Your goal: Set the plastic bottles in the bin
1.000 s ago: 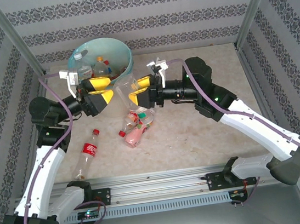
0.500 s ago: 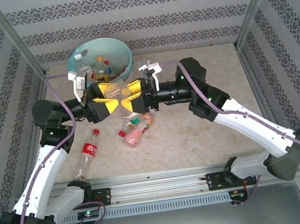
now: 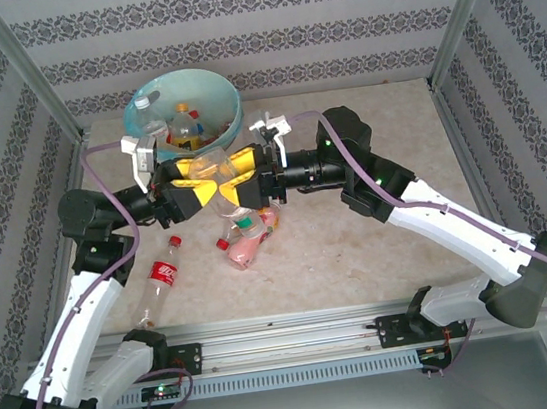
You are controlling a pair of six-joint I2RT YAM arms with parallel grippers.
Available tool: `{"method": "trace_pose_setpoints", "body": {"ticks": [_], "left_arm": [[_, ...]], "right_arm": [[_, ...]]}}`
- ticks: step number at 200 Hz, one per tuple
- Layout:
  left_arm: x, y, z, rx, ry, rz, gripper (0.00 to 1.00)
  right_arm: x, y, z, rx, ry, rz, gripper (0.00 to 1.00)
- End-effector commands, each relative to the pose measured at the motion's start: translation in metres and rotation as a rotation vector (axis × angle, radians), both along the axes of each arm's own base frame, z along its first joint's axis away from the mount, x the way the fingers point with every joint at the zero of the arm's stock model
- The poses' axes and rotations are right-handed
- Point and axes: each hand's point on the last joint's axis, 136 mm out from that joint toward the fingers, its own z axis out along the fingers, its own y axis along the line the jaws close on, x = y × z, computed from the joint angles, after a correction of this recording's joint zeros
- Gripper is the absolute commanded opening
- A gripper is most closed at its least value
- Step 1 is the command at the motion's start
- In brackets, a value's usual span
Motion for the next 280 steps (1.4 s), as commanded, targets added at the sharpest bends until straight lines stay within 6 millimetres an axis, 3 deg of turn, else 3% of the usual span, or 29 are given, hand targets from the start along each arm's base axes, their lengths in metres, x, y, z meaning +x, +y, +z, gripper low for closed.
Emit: {"method": "trace_pose_setpoints", "body": {"ticks": [1, 48, 61, 102, 128, 168, 197, 245, 280], "left_arm": [[0.003, 0.003, 0.008, -0.042, -0.048, 0.047, 0.36], [0.007, 0.008, 0.022, -0.076, -0.085, 0.110, 0.34], [0.014, 0.013, 0.029, -0.072, -0.095, 0.182, 0.34], [0.058, 0.046, 0.051, 0.004, -0.125, 0.580, 0.34], [0.103, 0.071, 0.054, 0.100, -0.102, 0.820, 0.31], [0.178, 0.079, 0.033, 0.196, -0.033, 0.977, 0.30], [0.227, 0.085, 0.001, 0.340, 0.000, 1.065, 0.28], [0.281, 0.079, -0.053, 0.504, 0.069, 1.081, 0.30], [0.299, 0.079, -0.073, 0.567, 0.074, 1.103, 0.36]], "right_arm": [[-0.014, -0.007, 0.017, 0.053, -0.052, 0.022, 0.59], [-0.002, -0.026, 0.022, 0.064, -0.093, -0.135, 0.89], [0.008, -0.041, 0.025, 0.068, -0.124, -0.250, 0.90], [0.042, -0.117, 0.027, 0.079, -0.180, -0.720, 0.92], [0.045, -0.135, 0.017, 0.062, -0.182, -0.803, 0.91], [0.045, -0.131, 0.003, 0.021, -0.125, -0.785, 0.88], [0.044, -0.129, -0.001, 0.024, -0.091, -0.772, 0.87], [0.039, -0.135, -0.009, -0.002, -0.063, -0.780, 0.86], [0.038, -0.139, -0.012, -0.009, -0.058, -0.791, 0.85]]}}
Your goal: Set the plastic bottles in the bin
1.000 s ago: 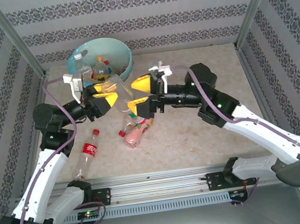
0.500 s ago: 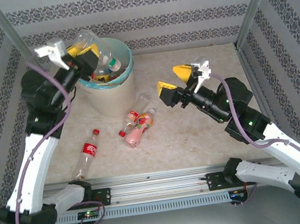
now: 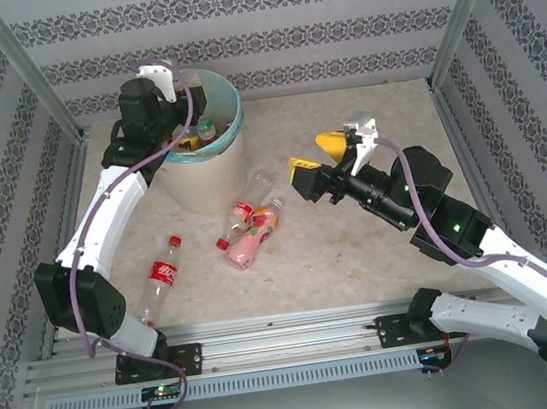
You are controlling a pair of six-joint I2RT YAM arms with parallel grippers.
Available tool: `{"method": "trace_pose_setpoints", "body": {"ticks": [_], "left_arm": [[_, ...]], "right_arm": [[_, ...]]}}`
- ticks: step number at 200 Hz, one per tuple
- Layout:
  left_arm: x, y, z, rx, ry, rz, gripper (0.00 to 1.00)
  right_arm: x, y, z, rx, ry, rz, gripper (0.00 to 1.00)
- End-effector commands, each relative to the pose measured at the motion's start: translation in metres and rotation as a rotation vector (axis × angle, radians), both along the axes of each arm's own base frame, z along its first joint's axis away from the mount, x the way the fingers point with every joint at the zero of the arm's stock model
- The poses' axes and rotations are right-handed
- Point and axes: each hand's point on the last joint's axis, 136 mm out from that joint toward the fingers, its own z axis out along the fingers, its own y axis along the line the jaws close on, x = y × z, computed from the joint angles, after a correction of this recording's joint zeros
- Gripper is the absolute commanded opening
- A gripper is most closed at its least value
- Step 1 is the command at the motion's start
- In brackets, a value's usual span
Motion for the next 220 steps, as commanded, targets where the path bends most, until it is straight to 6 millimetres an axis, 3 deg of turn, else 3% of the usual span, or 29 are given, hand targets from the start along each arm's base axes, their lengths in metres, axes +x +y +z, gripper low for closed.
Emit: {"method": "trace_pose_setpoints", "body": {"ticks": [1, 93, 125, 132, 152, 180, 220], "left_arm": [[0.004, 0.003, 0.013, 0.067, -0.031, 0.027, 0.36], [0.037, 0.013, -0.076, 0.185, 0.208, 0.118, 0.42], [0.042, 0.014, -0.092, 0.197, 0.252, 0.132, 0.46], [0.043, 0.016, -0.093, 0.195, 0.257, 0.148, 0.45], [0.043, 0.016, -0.073, 0.141, 0.184, 0.161, 0.27], [0.042, 0.019, -0.037, 0.076, 0.053, 0.187, 0.29], [0.051, 0.028, -0.018, 0.134, -0.003, 0.235, 0.32]], "right_arm": [[-0.001, -0.005, -0.003, 0.006, 0.014, -0.022, 0.85], [0.006, -0.005, -0.023, -0.011, 0.071, -0.055, 0.84], [0.008, -0.005, -0.034, -0.022, 0.103, -0.065, 0.84], [0.008, -0.005, -0.036, -0.023, 0.108, -0.064, 0.84], [0.007, -0.005, -0.036, -0.023, 0.111, -0.058, 0.83], [0.007, -0.006, -0.038, -0.031, 0.113, -0.064, 0.83], [0.008, -0.003, -0.040, -0.040, 0.115, -0.056, 0.82]]}}
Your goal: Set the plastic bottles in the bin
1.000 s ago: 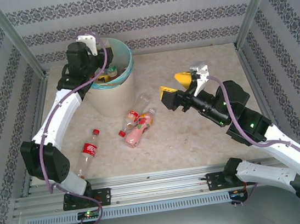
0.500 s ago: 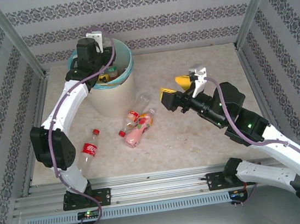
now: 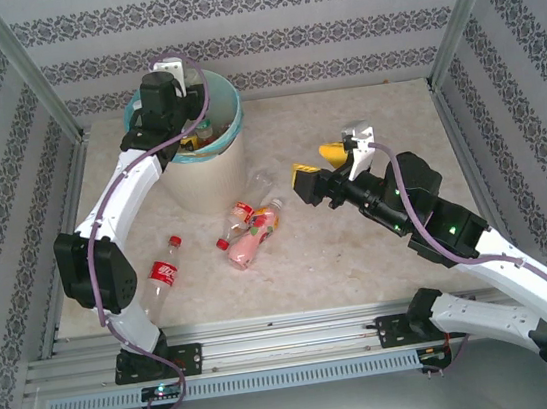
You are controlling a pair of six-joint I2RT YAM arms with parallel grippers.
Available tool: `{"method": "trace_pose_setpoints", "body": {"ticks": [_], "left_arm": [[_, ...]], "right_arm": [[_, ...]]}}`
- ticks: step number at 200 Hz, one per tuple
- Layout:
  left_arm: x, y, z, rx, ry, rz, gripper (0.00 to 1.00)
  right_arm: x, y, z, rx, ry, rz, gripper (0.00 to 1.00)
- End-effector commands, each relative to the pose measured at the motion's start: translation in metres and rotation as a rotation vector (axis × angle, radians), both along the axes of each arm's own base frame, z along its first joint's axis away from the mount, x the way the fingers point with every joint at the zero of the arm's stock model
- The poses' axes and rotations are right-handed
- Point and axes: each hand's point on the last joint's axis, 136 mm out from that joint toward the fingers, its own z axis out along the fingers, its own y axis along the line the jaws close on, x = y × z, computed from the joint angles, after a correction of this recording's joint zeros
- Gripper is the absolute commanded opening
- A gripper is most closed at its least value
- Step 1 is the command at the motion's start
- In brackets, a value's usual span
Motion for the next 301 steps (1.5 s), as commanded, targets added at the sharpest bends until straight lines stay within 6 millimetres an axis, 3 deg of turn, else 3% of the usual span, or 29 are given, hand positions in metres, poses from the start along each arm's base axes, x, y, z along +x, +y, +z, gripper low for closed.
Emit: {"method": "trace_pose_setpoints", "body": {"ticks": [1, 38, 68, 175, 195, 224, 268, 287, 301], "left_arm": [[0.008, 0.016, 0.016, 0.064, -0.053, 0.076, 0.32], [0.022, 0.017, 0.005, 0.113, -0.071, 0.087, 0.35], [0.029, 0.018, -0.018, 0.130, -0.012, 0.100, 0.37], [0.024, 0.022, -0.082, 0.142, 0.144, 0.107, 0.35], [0.021, 0.016, -0.079, 0.115, 0.149, 0.063, 0.33], [0.016, 0.000, -0.059, 0.112, 0.146, -0.049, 0.34], [-0.007, -0.014, -0.046, 0.195, 0.176, -0.203, 0.38], [-0.018, -0.015, -0.049, 0.285, 0.166, -0.270, 0.46], [-0.025, -0.016, -0.050, 0.337, 0.151, -0.311, 0.61]], "right_arm": [[0.001, 0.002, -0.006, -0.007, 0.015, -0.006, 0.82], [0.002, 0.003, -0.011, -0.021, 0.027, -0.006, 0.82], [0.003, 0.004, -0.015, -0.032, 0.037, -0.007, 0.82], [0.005, 0.006, -0.020, -0.053, 0.046, -0.011, 0.82], [0.006, 0.005, -0.021, -0.056, 0.048, -0.012, 0.82], [0.006, 0.006, -0.020, -0.058, 0.049, -0.013, 0.82], [0.008, 0.012, -0.019, -0.061, 0.057, 0.000, 0.83], [0.010, 0.017, -0.018, -0.061, 0.062, 0.015, 0.83], [0.011, 0.021, -0.018, -0.062, 0.065, 0.026, 0.83]]}}
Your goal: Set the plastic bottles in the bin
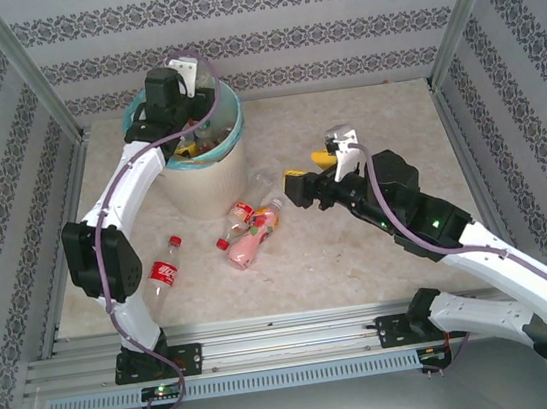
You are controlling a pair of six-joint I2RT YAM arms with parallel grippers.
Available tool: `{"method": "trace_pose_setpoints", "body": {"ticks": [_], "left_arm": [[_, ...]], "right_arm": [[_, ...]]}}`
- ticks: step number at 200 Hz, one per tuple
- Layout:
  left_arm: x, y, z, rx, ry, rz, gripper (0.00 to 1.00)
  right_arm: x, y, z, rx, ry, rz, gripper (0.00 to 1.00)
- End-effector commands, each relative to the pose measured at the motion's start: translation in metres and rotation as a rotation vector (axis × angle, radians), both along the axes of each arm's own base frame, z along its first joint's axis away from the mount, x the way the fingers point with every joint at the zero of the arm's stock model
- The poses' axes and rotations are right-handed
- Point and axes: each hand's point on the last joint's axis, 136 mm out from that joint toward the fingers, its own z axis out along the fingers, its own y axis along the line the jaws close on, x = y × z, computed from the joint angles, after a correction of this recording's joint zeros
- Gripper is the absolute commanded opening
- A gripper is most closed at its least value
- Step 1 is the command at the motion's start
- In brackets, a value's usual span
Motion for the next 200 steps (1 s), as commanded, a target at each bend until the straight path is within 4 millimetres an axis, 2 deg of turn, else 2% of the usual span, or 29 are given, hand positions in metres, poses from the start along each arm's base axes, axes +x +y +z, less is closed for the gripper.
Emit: {"method": "trace_pose_setpoints", "body": {"ticks": [1, 15, 20, 29, 76, 129, 169, 188, 200], "left_arm": [[-0.033, 0.003, -0.029, 0.157, 0.106, -0.123, 0.63], [-0.037, 0.002, -0.024, 0.164, 0.089, -0.139, 0.86], [-0.038, 0.002, -0.021, 0.156, 0.085, -0.138, 0.91], [-0.038, 0.001, -0.014, 0.128, 0.081, -0.137, 0.93], [-0.043, -0.013, 0.036, -0.051, 0.036, -0.182, 0.93], [-0.055, -0.008, 0.076, -0.158, -0.020, -0.153, 0.92], [-0.079, -0.003, 0.121, -0.208, -0.090, -0.148, 0.91], [-0.097, -0.001, 0.132, -0.225, -0.096, -0.148, 0.90], [-0.111, 0.001, 0.132, -0.220, -0.086, -0.152, 0.89]], "right_arm": [[-0.002, 0.007, 0.014, 0.023, -0.010, 0.026, 0.83], [-0.001, 0.011, 0.015, 0.022, -0.008, 0.034, 0.83], [0.000, 0.012, 0.014, 0.022, -0.006, 0.037, 0.83], [0.001, 0.014, 0.015, 0.024, -0.004, 0.040, 0.83], [0.002, 0.024, 0.015, 0.030, 0.015, 0.066, 0.82], [-0.001, 0.016, 0.012, 0.029, 0.017, 0.048, 0.83], [0.001, 0.013, 0.008, 0.001, 0.042, 0.027, 0.83], [0.001, 0.011, 0.000, -0.037, 0.079, 0.014, 0.83], [0.001, 0.010, -0.010, -0.093, 0.115, 0.015, 0.83]]}}
